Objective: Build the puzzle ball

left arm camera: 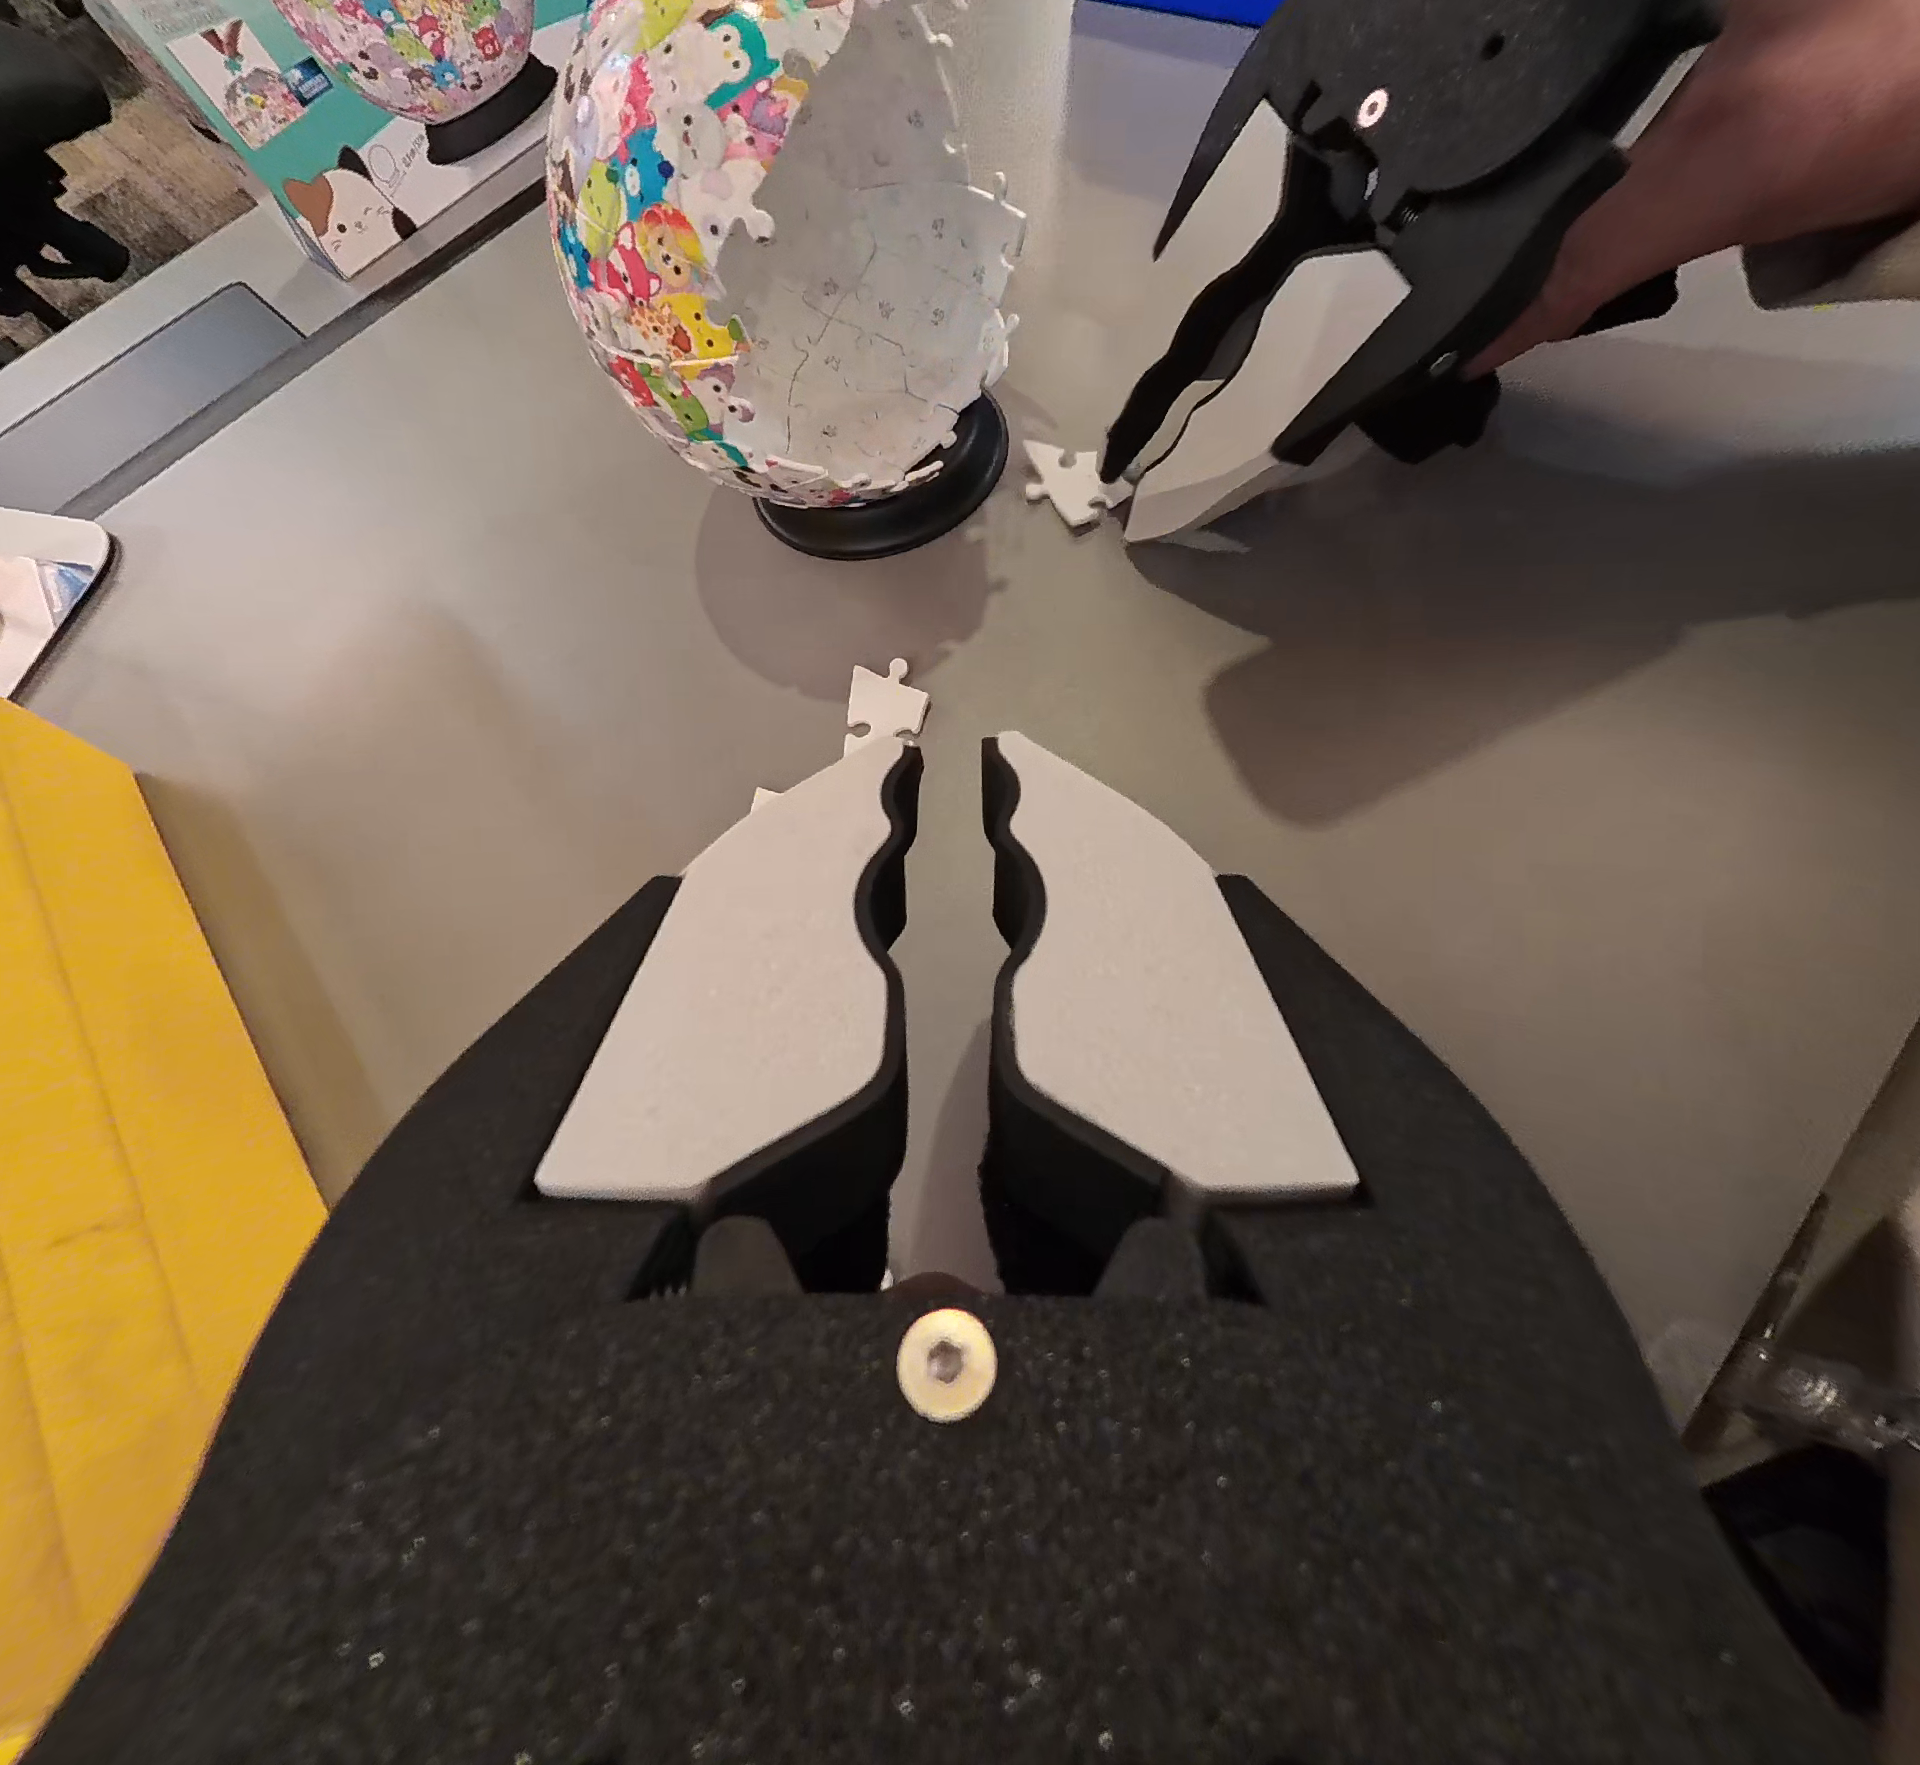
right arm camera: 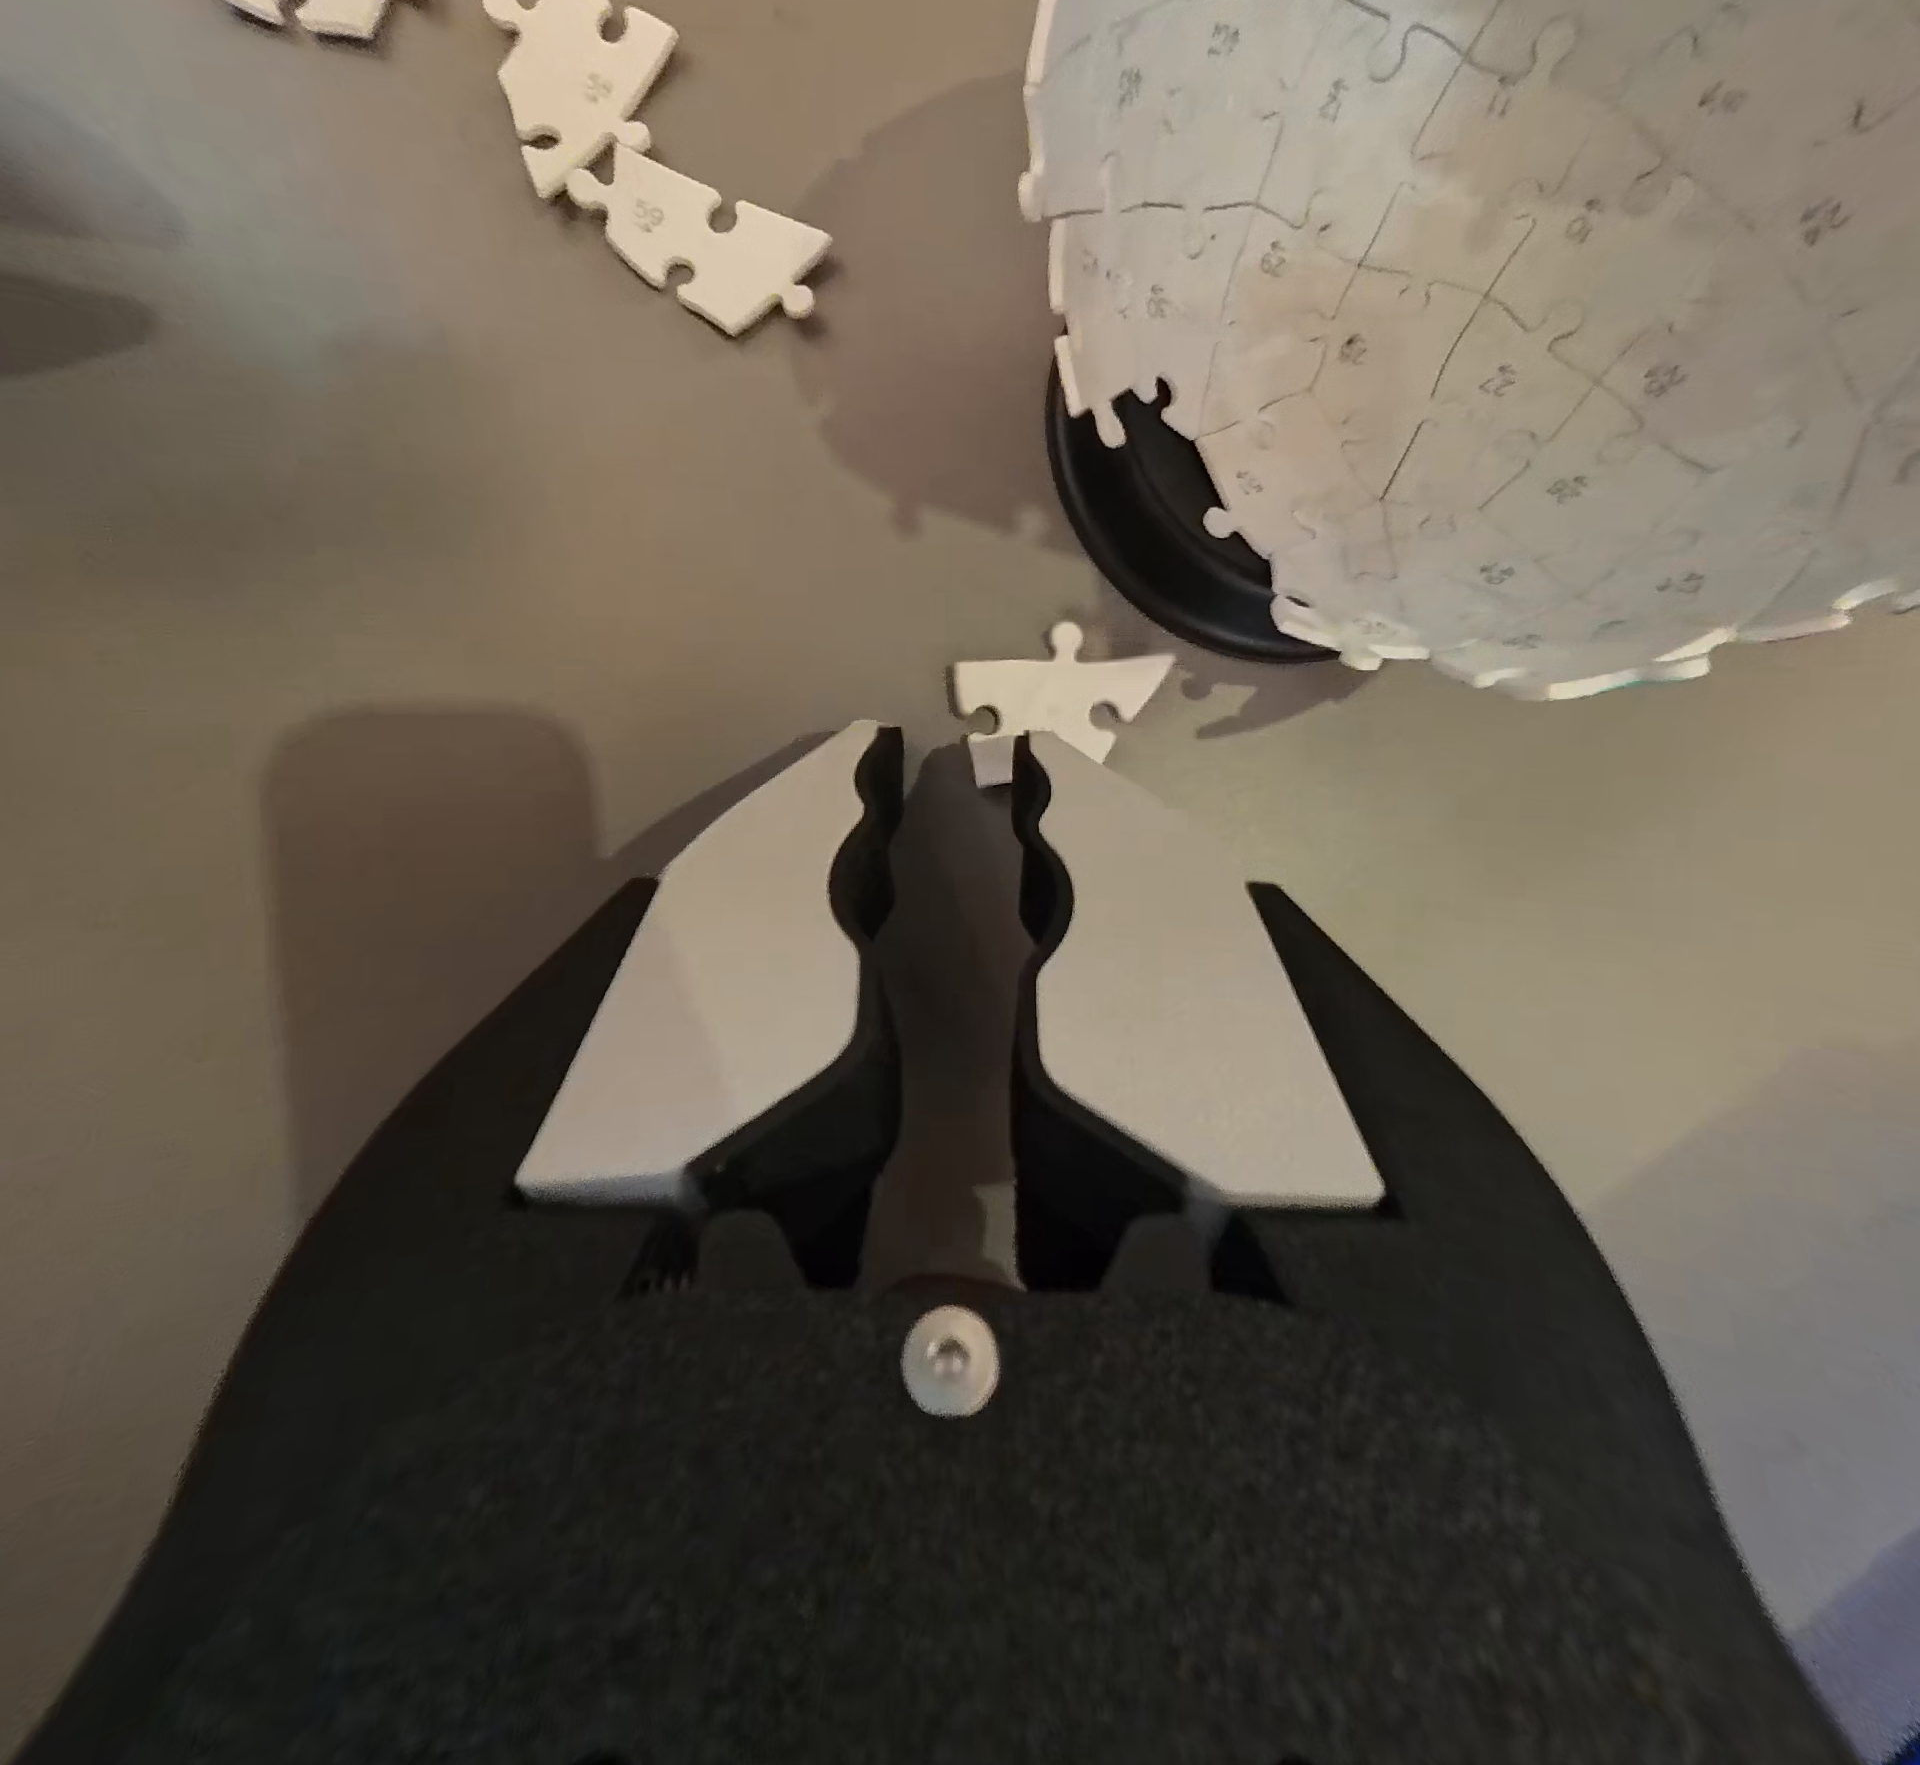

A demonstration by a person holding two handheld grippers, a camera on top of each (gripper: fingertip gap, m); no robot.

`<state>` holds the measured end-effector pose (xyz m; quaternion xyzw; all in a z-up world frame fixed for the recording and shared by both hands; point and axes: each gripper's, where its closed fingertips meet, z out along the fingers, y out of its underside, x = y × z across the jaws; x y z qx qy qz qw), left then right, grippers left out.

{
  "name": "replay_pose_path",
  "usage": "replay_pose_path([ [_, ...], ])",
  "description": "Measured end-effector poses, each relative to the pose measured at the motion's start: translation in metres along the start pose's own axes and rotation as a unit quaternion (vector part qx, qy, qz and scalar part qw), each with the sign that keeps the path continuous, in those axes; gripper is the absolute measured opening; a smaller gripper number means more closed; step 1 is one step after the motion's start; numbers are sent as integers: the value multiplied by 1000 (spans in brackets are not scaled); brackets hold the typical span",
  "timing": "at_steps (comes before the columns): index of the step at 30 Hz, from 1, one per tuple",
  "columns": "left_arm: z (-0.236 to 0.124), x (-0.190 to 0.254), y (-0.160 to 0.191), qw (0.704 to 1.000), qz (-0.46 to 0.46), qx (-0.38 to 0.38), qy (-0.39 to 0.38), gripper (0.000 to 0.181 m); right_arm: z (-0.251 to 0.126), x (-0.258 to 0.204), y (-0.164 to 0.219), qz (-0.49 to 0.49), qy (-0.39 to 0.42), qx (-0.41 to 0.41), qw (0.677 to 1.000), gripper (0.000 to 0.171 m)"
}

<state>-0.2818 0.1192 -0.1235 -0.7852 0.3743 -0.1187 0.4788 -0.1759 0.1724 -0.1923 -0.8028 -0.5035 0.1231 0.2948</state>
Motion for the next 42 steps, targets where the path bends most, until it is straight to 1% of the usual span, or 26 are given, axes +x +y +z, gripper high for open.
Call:
replay_pose_path([
  [10, -2, -2, 0, 1000, -2, 2, -1, 11, -3, 5, 1, 11, 16, 6, 1000, 20],
  [14, -2, -2, 0, 1000, 0, 0, -3, 11, -4, 7, -7, 6, 25, 19, 999, 19],
  [17, -3, -1, -1, 1000, 0, 2, -3, 11, -6, 14, -17, 2, 46, 41, 998, 19],
  [20, -3, -2, -2, 1000, 1, 4, -5, 11, -9, 26, -29, -7, 85, 56, 995, 18],
  [24, -3, -3, -2, 1000, 2, 4, -10, 11, -11, 48, -40, -21, 149, 35, 988, 0],
  [27, -3, -4, -1, 1000, 5, 3, -14, 11, -7, 62, -45, -54, 202, 10, 978, 0],
  [30, -3, -6, -1, 1000, 10, 2, -19, 11, 6, 64, -44, -60, 208, -24, 976, 0],
  [33, -3, -8, 1, 1000, 14, -2, -25, 11, 10, 69, -47, -76, 227, -40, 970, 0],
  [37, -3, -10, 3, 1000, 12, -3, -26, 11, 16, 70, -38, -96, 229, -74, 966, 0],
  [40, -3, -11, 3, 1000, 6, 0, -22, 11, 10, 70, -42, -104, 237, -59, 964, 0],
  [42, -3, -12, 5, 1000, 8, -4, -25, 11, 2, 64, -46, -109, 233, -21, 966, 0],
])
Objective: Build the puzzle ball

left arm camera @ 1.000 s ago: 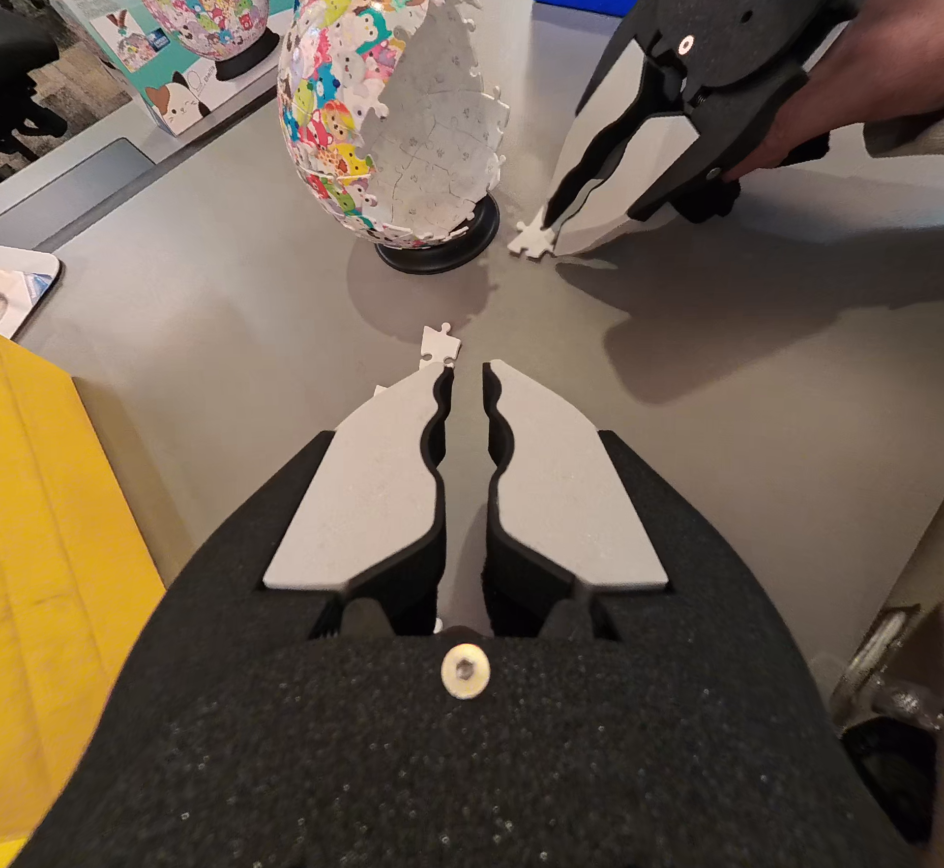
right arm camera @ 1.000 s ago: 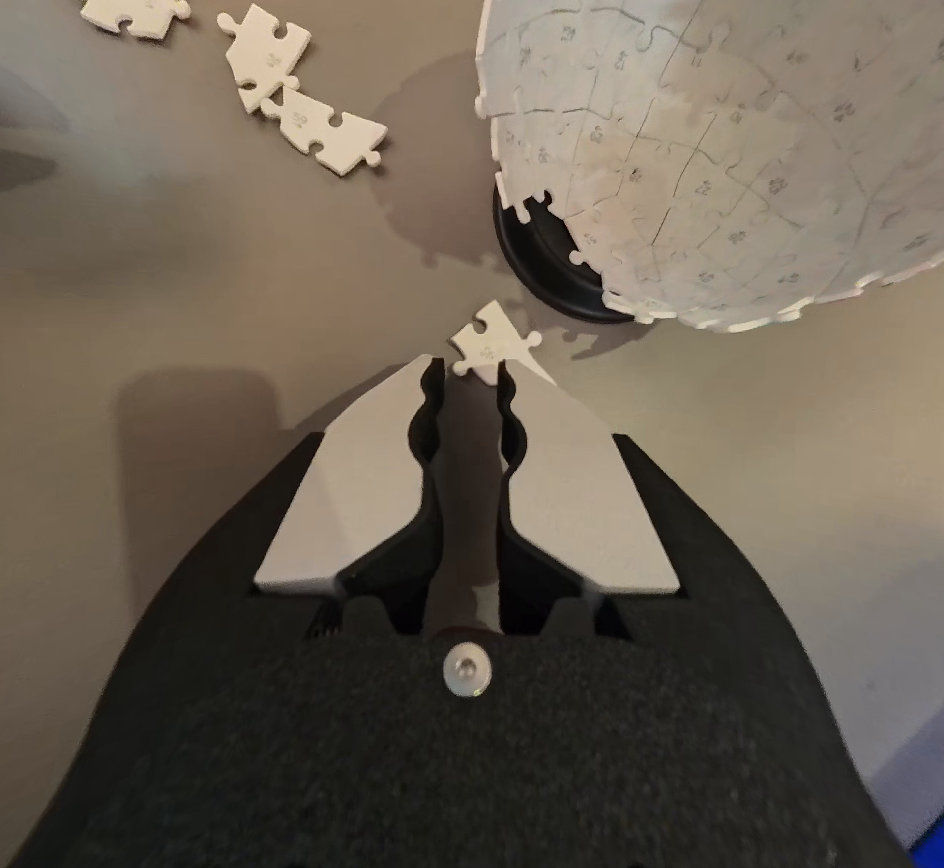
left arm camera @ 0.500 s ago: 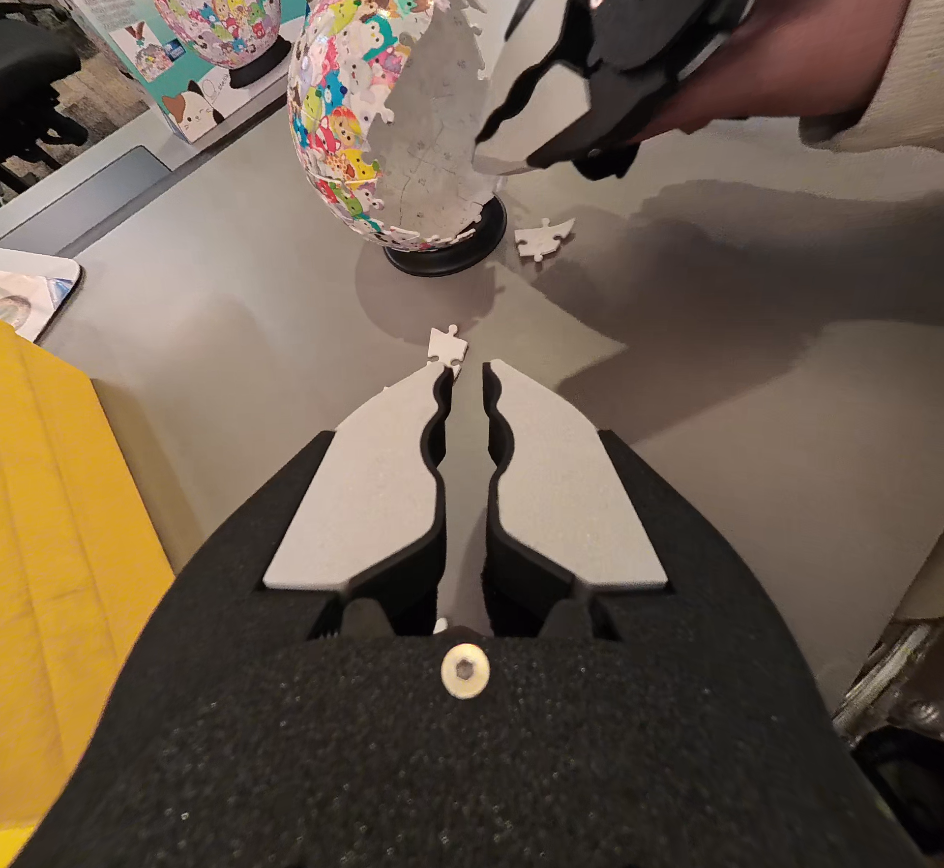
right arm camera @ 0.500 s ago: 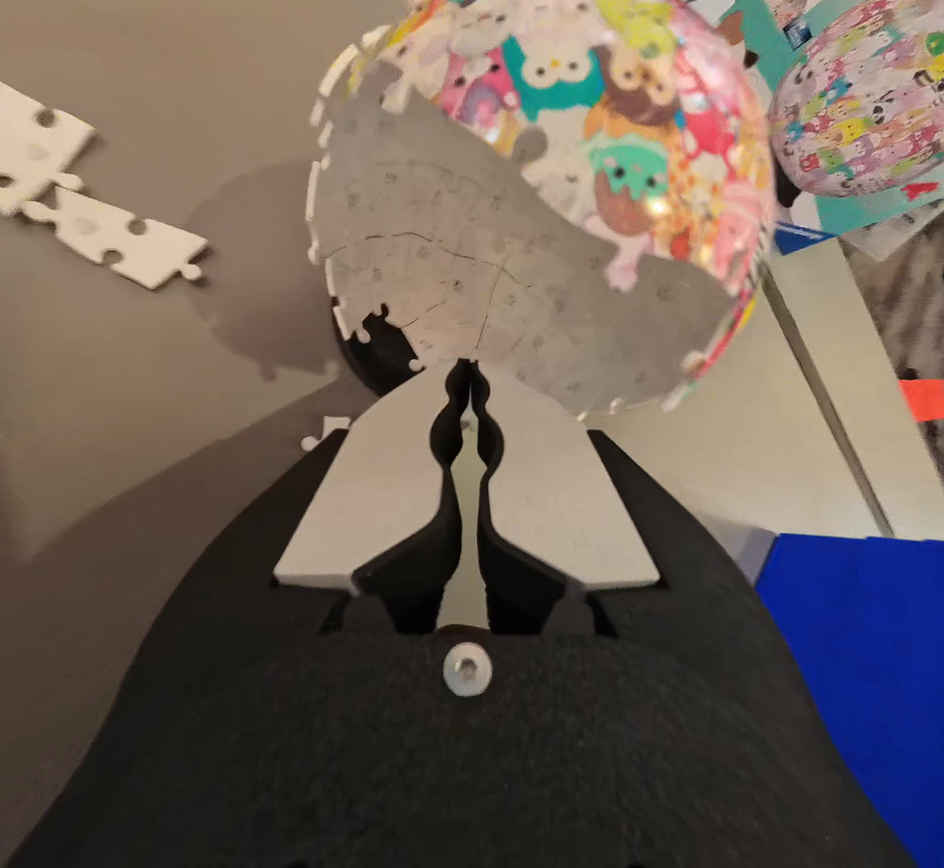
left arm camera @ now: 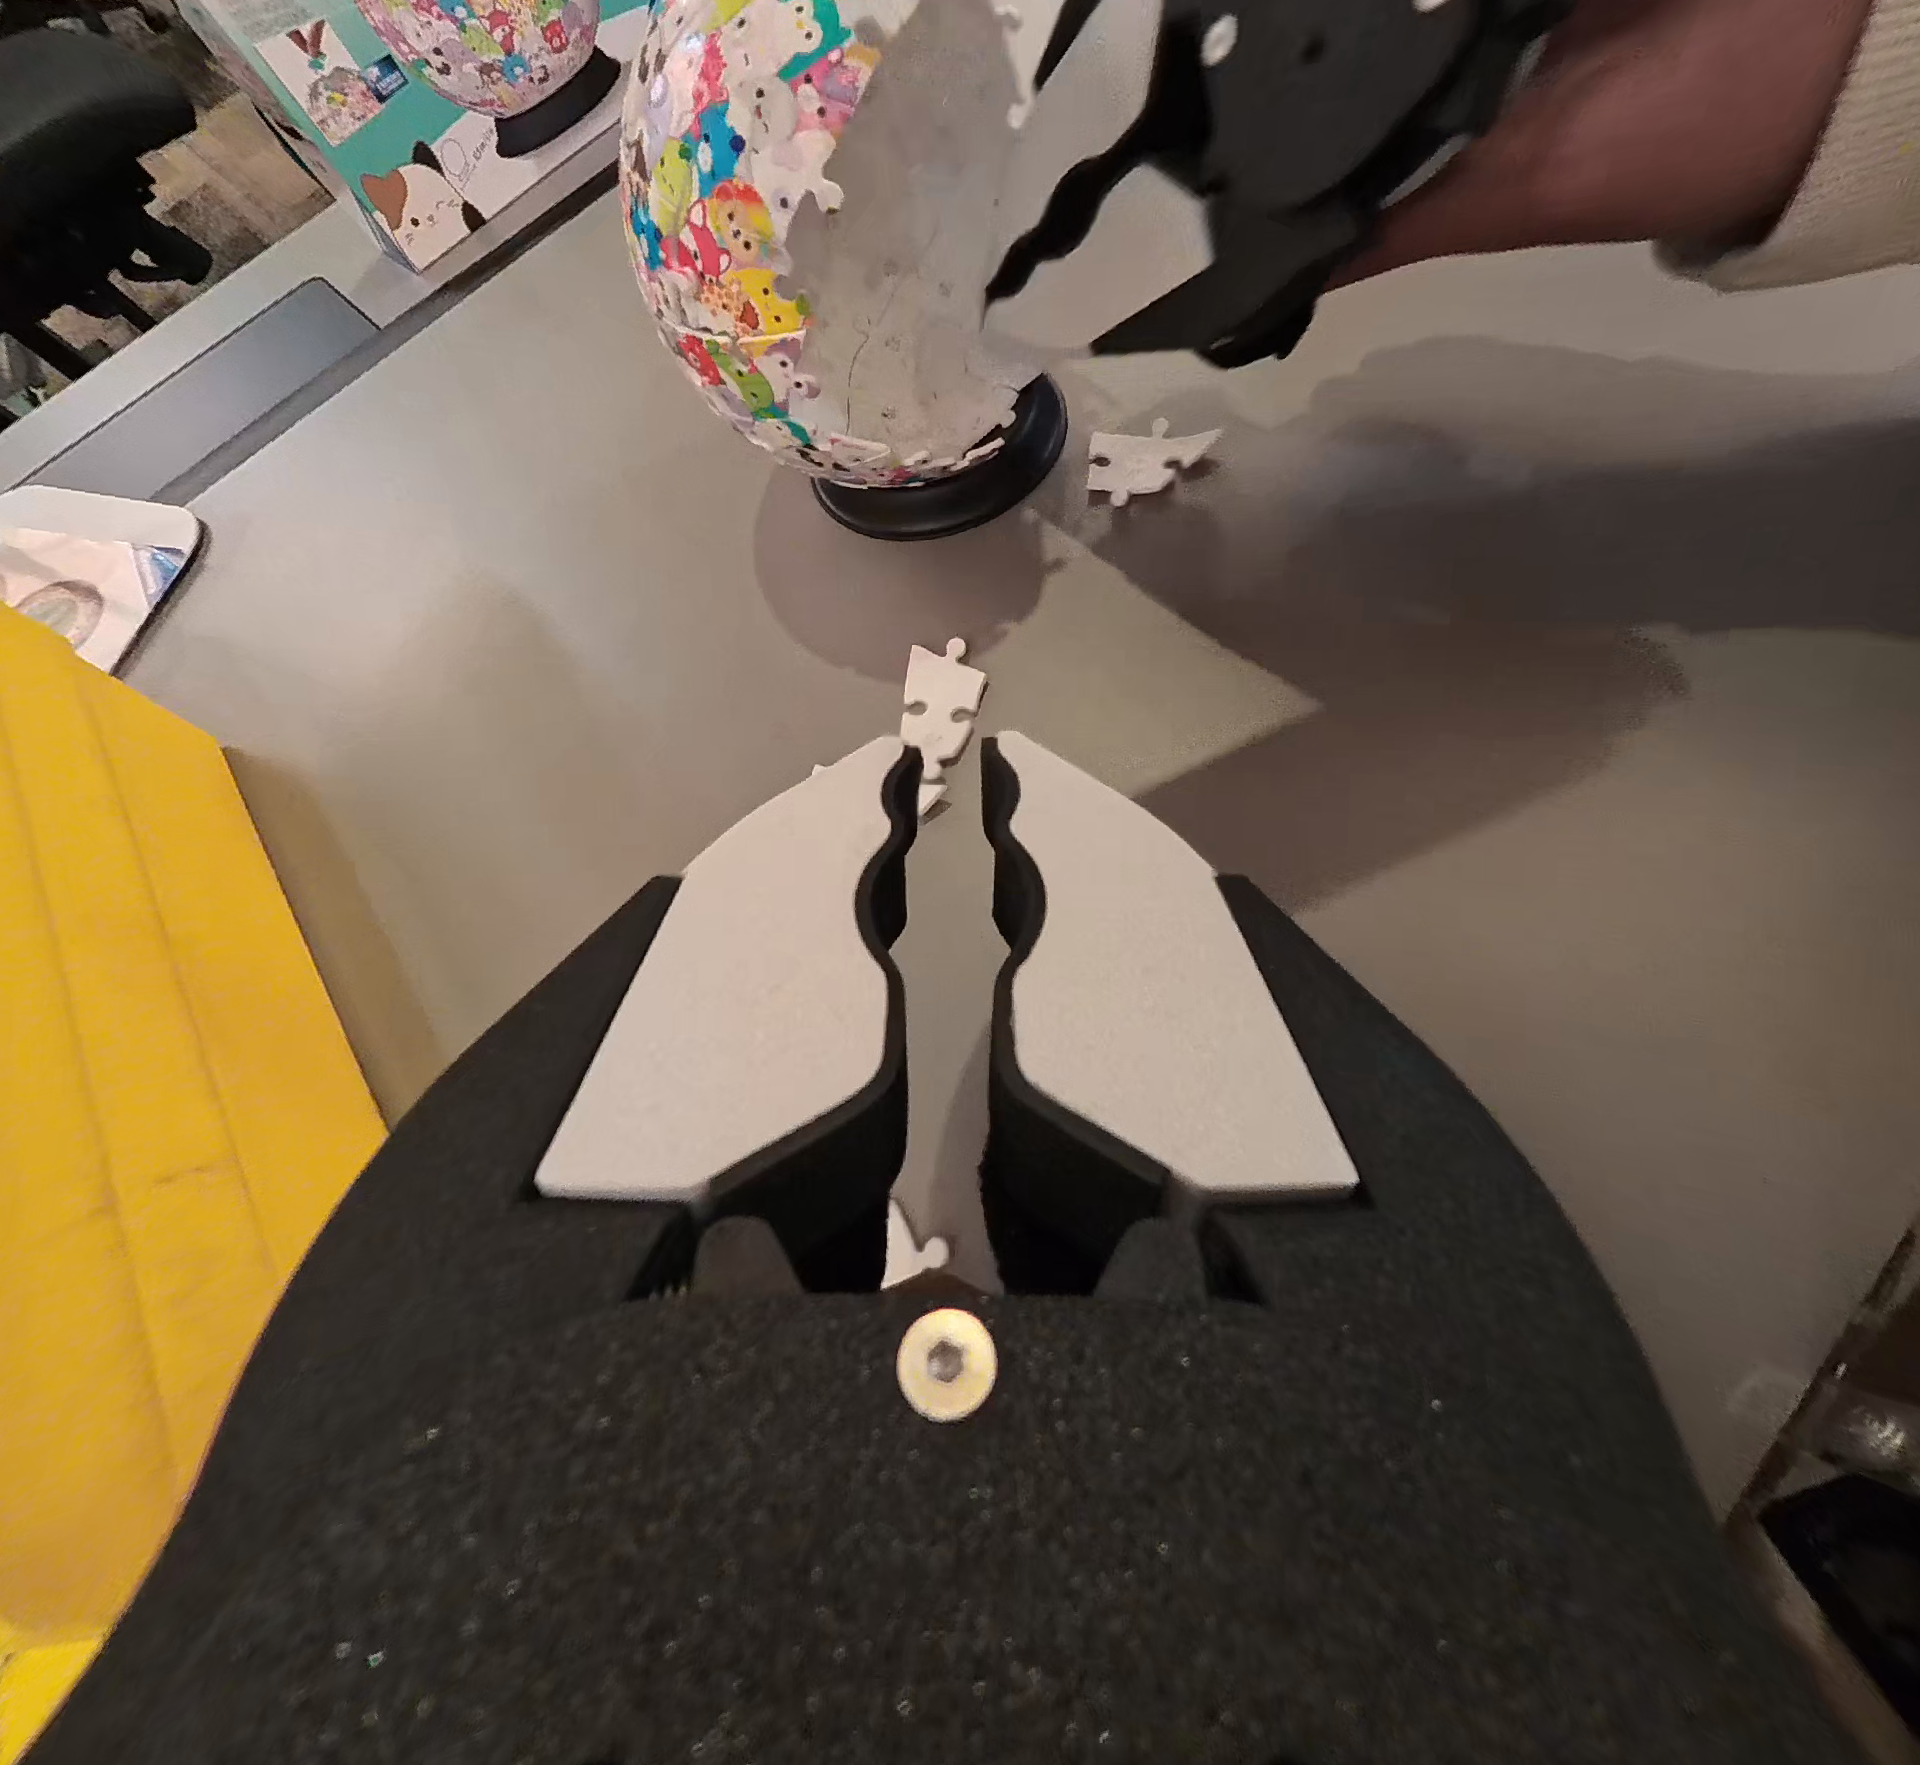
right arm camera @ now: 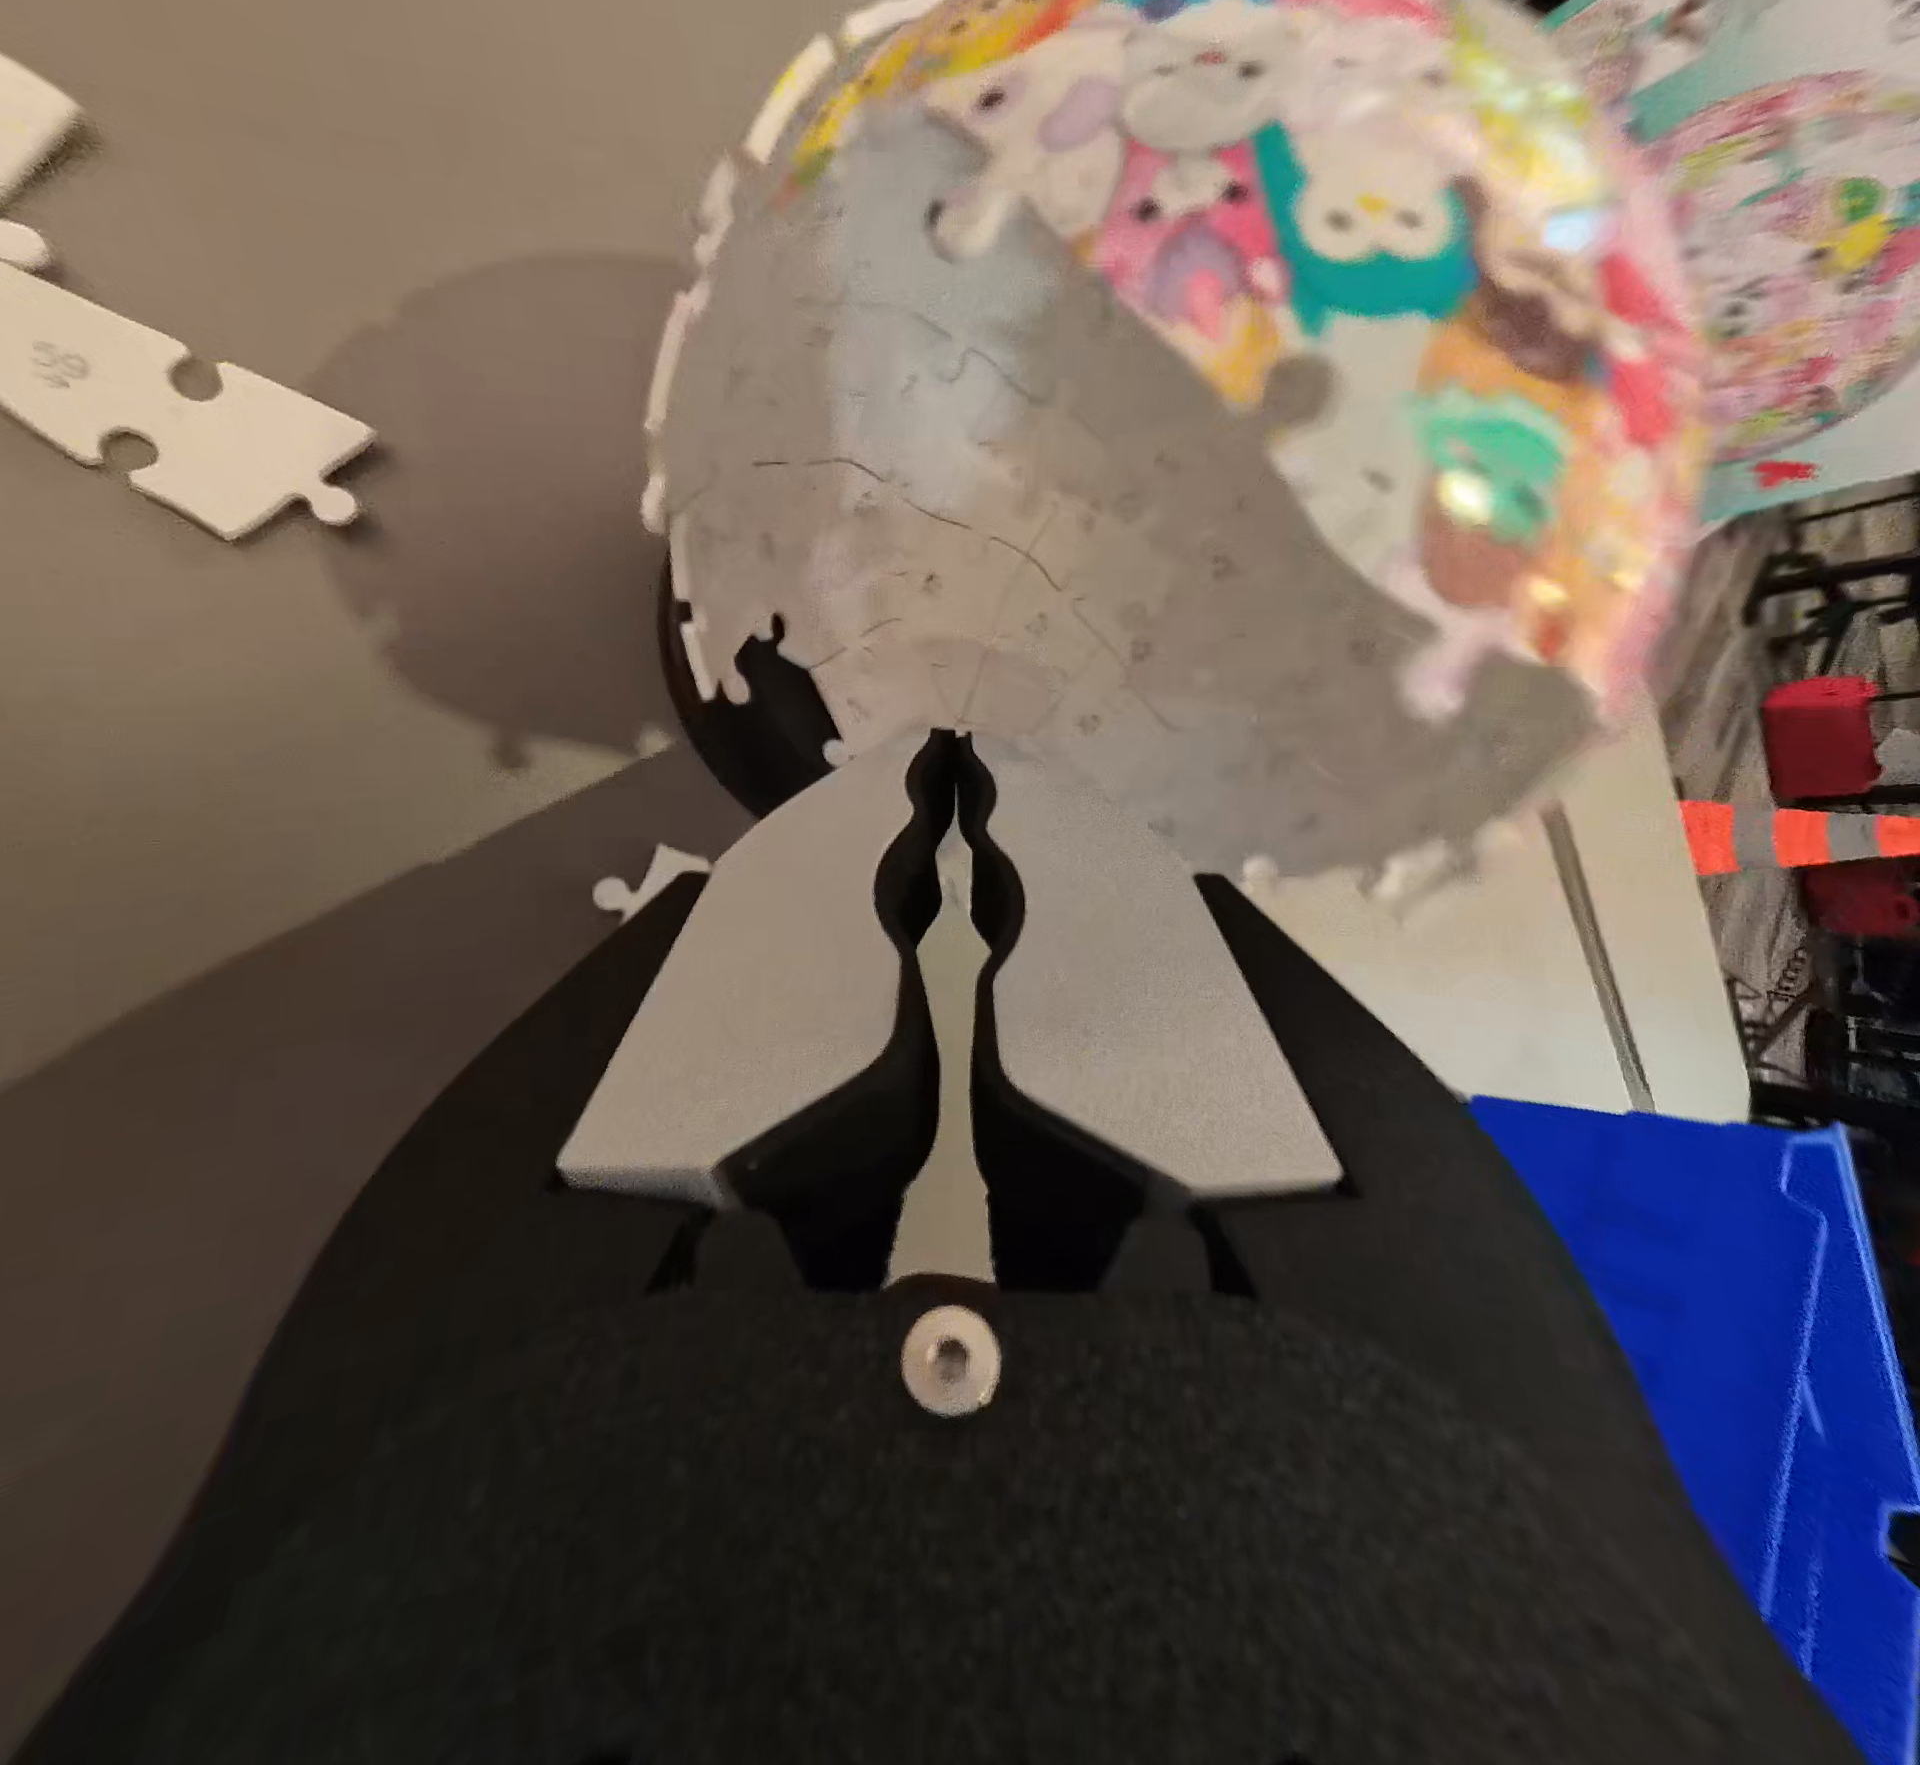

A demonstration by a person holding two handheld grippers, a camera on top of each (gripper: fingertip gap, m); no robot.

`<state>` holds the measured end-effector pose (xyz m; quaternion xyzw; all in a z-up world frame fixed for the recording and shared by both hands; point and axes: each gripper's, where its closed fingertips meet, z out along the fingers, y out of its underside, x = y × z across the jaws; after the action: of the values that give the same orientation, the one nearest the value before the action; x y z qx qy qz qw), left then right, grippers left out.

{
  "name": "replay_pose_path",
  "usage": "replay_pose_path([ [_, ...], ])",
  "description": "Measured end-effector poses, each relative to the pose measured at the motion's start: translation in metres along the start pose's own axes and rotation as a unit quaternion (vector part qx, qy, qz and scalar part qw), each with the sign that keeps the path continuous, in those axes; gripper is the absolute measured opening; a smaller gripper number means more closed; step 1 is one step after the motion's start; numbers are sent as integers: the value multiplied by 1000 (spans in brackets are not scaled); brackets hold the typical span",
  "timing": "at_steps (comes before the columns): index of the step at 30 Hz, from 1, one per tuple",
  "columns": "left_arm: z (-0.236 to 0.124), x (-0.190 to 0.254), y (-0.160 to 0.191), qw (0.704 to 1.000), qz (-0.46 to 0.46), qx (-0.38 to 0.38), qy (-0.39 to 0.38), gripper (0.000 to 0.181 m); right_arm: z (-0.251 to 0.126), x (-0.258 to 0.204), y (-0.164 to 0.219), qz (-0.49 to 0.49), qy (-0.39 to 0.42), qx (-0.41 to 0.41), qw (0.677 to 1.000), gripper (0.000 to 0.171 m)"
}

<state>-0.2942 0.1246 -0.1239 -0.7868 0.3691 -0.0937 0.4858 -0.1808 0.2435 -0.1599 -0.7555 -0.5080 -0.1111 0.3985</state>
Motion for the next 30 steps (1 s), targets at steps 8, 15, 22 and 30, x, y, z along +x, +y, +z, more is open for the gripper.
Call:
replay_pose_path([
  [8, 3, 3, 1, 1000, -3, -2, 7, 11, -37, -38, 47, 71, -125, 53, 988, 21],
  [15, 8, 16, -2, 999, 38, -12, -1, 11, -37, -49, 45, 87, -191, 70, 975, 17],
  [22, 8, 17, -4, 999, 42, -13, -7, 11, -34, -51, 35, 84, -201, 86, 972, 20],
  [30, 9, 22, -5, 999, 40, -10, 1, 11, -32, -48, 45, 59, -167, 72, 982, 17],
])
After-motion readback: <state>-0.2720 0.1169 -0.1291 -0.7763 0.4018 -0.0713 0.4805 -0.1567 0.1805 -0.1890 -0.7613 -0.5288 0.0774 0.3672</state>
